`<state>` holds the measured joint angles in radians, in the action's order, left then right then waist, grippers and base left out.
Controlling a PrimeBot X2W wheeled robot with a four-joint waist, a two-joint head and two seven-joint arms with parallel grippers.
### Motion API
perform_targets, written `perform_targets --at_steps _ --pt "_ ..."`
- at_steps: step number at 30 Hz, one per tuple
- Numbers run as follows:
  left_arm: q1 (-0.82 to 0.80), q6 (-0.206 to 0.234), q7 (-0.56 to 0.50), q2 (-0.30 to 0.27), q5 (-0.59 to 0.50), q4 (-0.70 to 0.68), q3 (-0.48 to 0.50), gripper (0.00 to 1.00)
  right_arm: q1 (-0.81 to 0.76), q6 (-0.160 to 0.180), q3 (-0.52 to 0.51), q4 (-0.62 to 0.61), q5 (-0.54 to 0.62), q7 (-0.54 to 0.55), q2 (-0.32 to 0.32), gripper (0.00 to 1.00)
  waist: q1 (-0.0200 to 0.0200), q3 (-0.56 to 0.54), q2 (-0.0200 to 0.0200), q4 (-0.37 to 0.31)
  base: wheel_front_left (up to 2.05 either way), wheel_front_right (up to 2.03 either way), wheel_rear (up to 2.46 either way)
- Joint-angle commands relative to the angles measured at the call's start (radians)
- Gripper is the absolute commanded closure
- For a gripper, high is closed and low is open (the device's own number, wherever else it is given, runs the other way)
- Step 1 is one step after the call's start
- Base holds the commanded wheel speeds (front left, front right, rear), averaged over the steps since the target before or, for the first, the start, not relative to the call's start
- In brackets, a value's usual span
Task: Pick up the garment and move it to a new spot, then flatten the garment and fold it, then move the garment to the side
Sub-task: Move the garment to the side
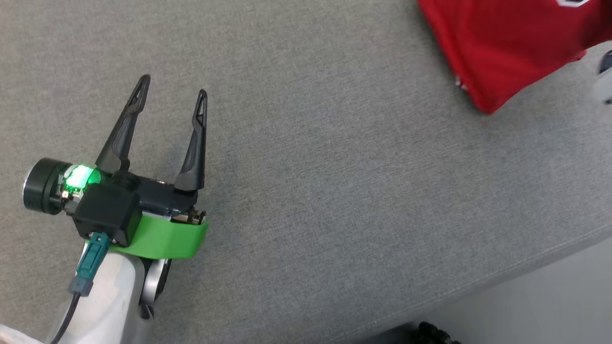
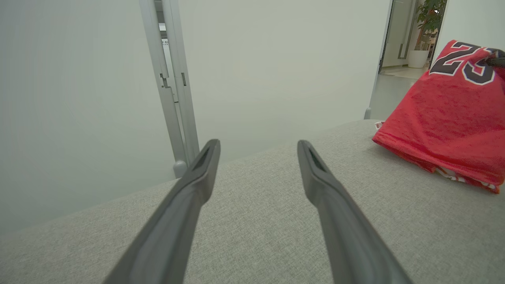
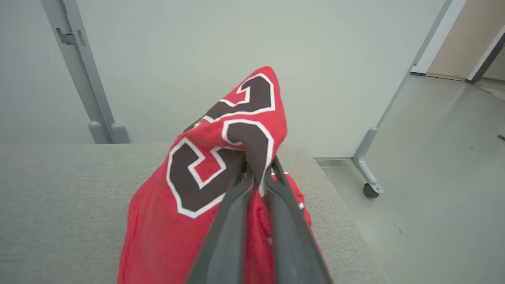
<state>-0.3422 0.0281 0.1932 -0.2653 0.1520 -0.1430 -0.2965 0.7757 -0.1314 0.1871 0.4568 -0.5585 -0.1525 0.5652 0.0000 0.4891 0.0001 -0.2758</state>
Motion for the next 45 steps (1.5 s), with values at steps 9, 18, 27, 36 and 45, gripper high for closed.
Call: perform_targets --at_steps 9,18,27,36,45 --pt "-0.086 -0.014 0.019 0.005 -0.017 0.007 -0.025 0.00 0.071 0.001 -0.122 0.217 -0.007 -0.014 0.082 0.00 0.0000 0.161 -0.0001 0.091 0.00 0.00 0.00" --pt "-0.075 -0.009 0.041 0.020 0.001 0.051 -0.035 0.00 -0.039 0.001 -0.216 0.283 0.016 -0.102 0.037 0.00 0.0000 0.105 -0.0001 0.097 0.00 0.00 0.00" --pt "0.040 0.033 0.056 0.030 0.042 0.100 -0.005 0.00 -0.311 0.001 -0.321 -0.028 0.119 -0.111 -0.129 0.00 0.0000 -0.052 -0.0001 0.052 0.00 0.00 0.00" --pt "0.162 0.078 0.058 0.040 0.074 0.117 0.019 0.00 -0.584 0.001 -0.257 -0.323 0.207 -0.111 -0.299 0.00 0.0000 -0.195 -0.0001 0.052 0.00 0.00 0.00" --pt "0.272 0.119 0.056 0.054 0.108 0.125 0.032 0.00 -0.758 0.001 -0.154 -0.453 0.236 -0.071 -0.381 0.00 0.0000 -0.323 -0.0001 0.114 0.00 0.00 0.00"
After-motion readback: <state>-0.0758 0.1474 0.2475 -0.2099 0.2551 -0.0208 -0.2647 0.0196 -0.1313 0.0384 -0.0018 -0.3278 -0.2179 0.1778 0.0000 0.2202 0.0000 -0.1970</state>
